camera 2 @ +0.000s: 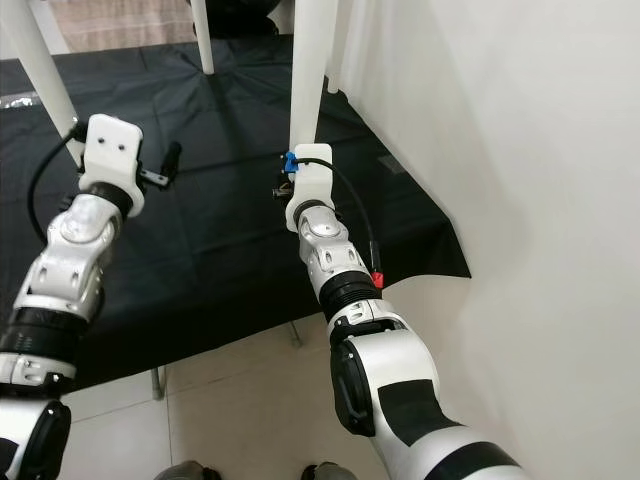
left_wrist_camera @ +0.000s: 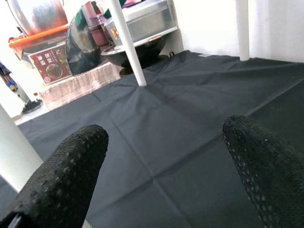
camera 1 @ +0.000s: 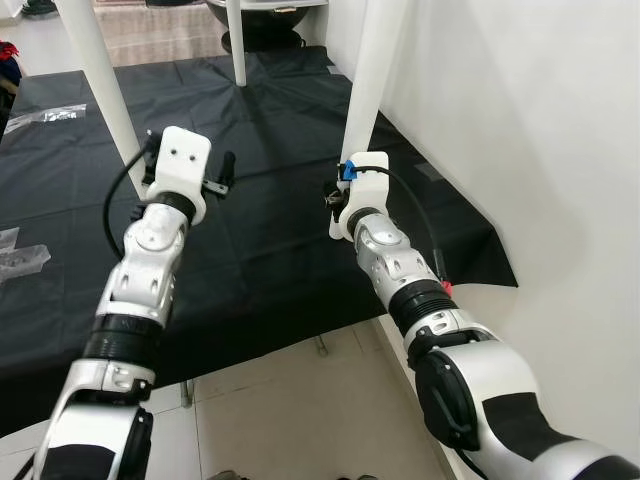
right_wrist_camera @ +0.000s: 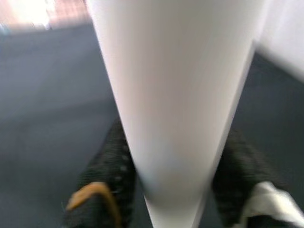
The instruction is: Building children table
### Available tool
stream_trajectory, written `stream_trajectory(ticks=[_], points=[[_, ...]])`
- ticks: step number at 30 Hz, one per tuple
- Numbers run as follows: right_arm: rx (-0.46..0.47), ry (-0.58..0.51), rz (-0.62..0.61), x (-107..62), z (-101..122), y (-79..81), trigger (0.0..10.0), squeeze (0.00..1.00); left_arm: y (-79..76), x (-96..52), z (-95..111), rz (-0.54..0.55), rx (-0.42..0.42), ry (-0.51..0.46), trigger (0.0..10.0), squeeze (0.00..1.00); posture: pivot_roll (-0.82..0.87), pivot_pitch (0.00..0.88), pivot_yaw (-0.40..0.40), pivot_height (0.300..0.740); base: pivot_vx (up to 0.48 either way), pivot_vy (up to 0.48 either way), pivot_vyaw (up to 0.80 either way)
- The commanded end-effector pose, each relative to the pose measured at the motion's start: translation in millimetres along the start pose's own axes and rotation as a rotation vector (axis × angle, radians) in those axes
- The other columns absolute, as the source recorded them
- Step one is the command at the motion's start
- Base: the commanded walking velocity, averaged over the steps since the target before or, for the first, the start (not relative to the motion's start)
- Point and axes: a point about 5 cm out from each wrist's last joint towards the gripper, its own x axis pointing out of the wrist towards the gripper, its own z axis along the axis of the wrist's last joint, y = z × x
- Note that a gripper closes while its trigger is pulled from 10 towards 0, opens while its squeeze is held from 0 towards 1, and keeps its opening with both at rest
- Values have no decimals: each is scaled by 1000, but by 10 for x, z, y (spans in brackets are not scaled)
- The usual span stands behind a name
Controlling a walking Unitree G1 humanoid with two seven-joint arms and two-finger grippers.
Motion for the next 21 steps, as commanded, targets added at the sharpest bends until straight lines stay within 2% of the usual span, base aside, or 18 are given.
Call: stream_trajectory(ticks=[1,12,13,16,20,21], points=[[11,-94,15,19,208,6,10000,1000,-12,-20,12,6,-7,4,10000,0,83,51,-63,740,0,0,0],[10,-189,42,-14,329,-6,10000,1000,-118,-74,46,-13,-23,14,10000,0,77,49,-59,740,0,0,0],[5,-208,75,-77,286,-26,10000,0,-151,-109,47,-18,-34,16,10000,0,77,49,-57,740,0,0,0],[-11,-221,105,-169,215,-71,10000,0,-186,-154,46,-28,-52,15,10000,0,73,49,-58,740,0,0,0],[-48,-253,153,-490,18,-203,10000,0,-262,-294,27,-51,-73,21,10000,0,64,48,-53,740,0,0,0],[-48,-253,153,-490,18,-203,10000,0,-262,-294,27,-51,-73,21,10000,0,64,48,-53,740,0,0,0]])
